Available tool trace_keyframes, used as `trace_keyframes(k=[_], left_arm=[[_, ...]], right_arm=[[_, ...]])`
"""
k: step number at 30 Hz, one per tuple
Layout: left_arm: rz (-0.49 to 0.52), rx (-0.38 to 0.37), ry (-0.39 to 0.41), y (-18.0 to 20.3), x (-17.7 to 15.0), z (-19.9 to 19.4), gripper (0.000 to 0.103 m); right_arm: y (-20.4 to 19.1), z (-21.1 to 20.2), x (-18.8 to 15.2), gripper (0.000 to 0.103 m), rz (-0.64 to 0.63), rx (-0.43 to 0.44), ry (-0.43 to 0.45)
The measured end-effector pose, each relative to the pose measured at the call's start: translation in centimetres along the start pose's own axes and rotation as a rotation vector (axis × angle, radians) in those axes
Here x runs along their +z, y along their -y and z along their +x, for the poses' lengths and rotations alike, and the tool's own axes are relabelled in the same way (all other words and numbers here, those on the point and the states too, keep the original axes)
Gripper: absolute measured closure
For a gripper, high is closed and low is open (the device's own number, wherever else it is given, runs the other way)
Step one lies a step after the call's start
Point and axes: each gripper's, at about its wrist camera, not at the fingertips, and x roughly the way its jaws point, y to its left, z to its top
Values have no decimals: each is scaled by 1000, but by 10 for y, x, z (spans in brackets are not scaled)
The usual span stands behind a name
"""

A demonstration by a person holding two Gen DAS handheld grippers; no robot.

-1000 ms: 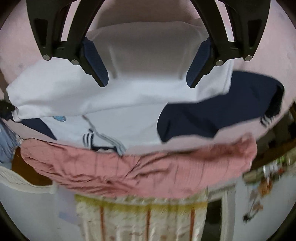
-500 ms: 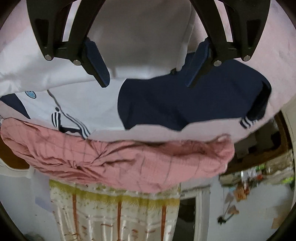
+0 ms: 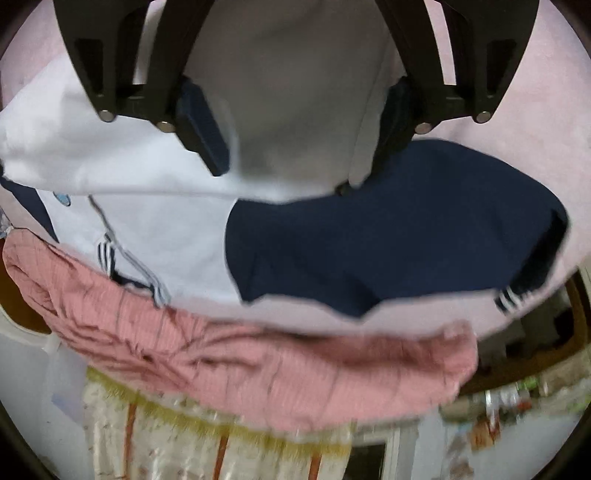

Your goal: Fold large clothes

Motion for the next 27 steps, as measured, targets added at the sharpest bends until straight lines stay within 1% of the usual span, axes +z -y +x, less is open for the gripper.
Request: trace_keyframes(k=[1,2,3,4,5,6,7,8,9,10,12,13,14,15,16,17,19,21,22,24,27], left_arm=[[4,-9,35,5,0,-14,32],[-1,-35,61,9,1,-26,32],[-4,-82,87,16,1,-42,32],[8,-123,114,26,2,-58,32],[32,-155,144,37,2,-71,32],[74,-183,181,51,0,-84,31],[123,-191,213,66,-3,-93,31],[165,-197,235,78,-7,-99,31],[210,-219,246,91,-12,-103,30],[260,-250,234,105,-17,-102,30],[323,-257,188,126,-25,-92,30],[338,-257,157,134,-28,-82,30],[348,-258,121,140,-31,-73,33],[355,-257,84,144,-34,-63,43],[360,-250,46,148,-37,-53,49],[366,-244,9,150,-39,-42,49],[357,-245,-69,151,-42,-23,49],[346,-258,-111,152,-46,-16,48],[356,-258,-129,155,-48,-12,47],[398,-242,-154,162,-53,-6,44],[403,-242,-173,164,-53,-3,43]], right_arm=[[-6,-12,0,79,-26,-28,40],[-14,-25,-1,66,-54,-51,79],[-23,-38,-2,32,-87,-51,118],[-36,-57,-5,13,-132,-23,174],[-48,-72,-9,12,-167,2,219],[-58,-84,-13,12,-198,20,241],[-73,-95,-19,12,-236,34,261],[-82,-101,-23,12,-258,44,272],[-95,-104,-29,11,-283,62,267],[-103,-102,-32,11,-301,78,243],[-125,-85,-42,11,-341,139,130],[-131,-77,-47,11,-348,145,93],[-139,-65,-52,11,-361,137,41],[-146,-49,-59,11,-383,123,-22],[-152,-38,-64,11,-397,109,-69],[-154,-28,-68,11,-406,90,-109],[-155,-19,-74,11,-422,70,-136],[-158,-18,-75,10,-433,60,-142],[-159,-17,-76,8,-442,55,-150],[-166,-10,-79,4,-479,39,-175],[-162,-9,-84,2,-491,39,-176]])
